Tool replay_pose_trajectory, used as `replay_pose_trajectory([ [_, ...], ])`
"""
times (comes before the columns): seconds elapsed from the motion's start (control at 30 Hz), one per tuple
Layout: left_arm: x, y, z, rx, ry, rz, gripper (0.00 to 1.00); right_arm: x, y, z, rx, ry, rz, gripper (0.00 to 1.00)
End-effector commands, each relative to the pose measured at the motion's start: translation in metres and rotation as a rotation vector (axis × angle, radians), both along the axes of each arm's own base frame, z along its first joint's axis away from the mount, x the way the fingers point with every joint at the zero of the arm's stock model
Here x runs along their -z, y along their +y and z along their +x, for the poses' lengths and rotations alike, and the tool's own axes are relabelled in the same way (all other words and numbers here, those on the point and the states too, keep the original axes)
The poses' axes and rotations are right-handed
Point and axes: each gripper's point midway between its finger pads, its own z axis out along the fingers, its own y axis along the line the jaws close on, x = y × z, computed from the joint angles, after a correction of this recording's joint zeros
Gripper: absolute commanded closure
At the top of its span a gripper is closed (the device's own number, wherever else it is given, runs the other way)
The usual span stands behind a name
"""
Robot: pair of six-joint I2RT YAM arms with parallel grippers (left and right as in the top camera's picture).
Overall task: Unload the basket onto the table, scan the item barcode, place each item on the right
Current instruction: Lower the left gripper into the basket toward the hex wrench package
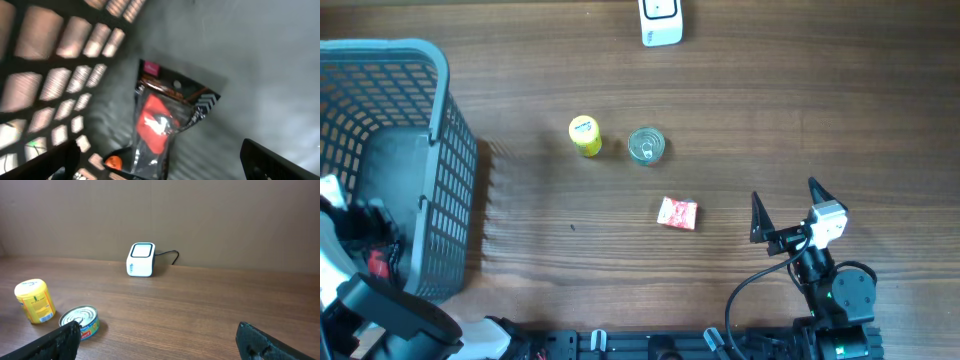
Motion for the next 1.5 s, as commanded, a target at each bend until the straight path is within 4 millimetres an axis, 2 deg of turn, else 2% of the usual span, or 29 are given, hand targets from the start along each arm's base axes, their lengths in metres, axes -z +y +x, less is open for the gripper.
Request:
replay_pose_trajectory([
  [0.0, 0.021, -0.007, -0.011, 0.014, 0.040, -0.028, 0.00, -0.001, -0.001, 0.000, 0.010, -0.007, -0.006, 0.00],
  [0.2, 0.043, -0.019, -0.020, 0.061, 0.081, -0.068, 0.00, -0.001, -0.001, 0.000, 0.010, -0.007, -0.005, 0.00],
  [0.4, 0.054, -0.023, -0.024, 0.065, 0.090, -0.077, 0.00, -0.001, -0.001, 0.000, 0.010, -0.007, -0.006, 0.00],
  [0.57, 0.063, -0.030, -0.031, 0.142, 0.126, -0.098, 0.00, -0.001, -0.001, 0.000, 0.010, -0.007, -0.006, 0.00],
  [0.73, 0.064, -0.025, -0.027, 0.142, 0.109, -0.075, 0.00, -0.001, -0.001, 0.000, 0.010, -0.007, -0.006, 0.00],
  [0.87, 0.064, -0.021, -0.024, 0.225, 0.118, -0.059, 0.00, -0.001, -0.001, 0.000, 0.010, -0.007, -0.006, 0.00],
  [1.07, 0.061, -0.006, -0.039, 0.268, 0.189, -0.014, 0.00, -0.001, -0.001, 0.000, 0.010, -0.007, -0.006, 0.00],
  [1.23, 0.065, -0.003, -0.035, 0.237, 0.071, -0.057, 0.00, -0.001, -0.001, 0.000, 0.010, -0.007, -0.006, 0.00],
  [1.4, 0.071, -0.005, -0.035, 0.270, 0.048, -0.092, 0.00, -0.001, -0.001, 0.000, 0.010, -0.007, -0.006, 0.00],
  [1.47, 0.071, -0.005, -0.035, 0.293, 0.052, -0.092, 0.09, -0.001, -0.001, 0.000, 0.010, -0.007, -0.006, 0.00],
])
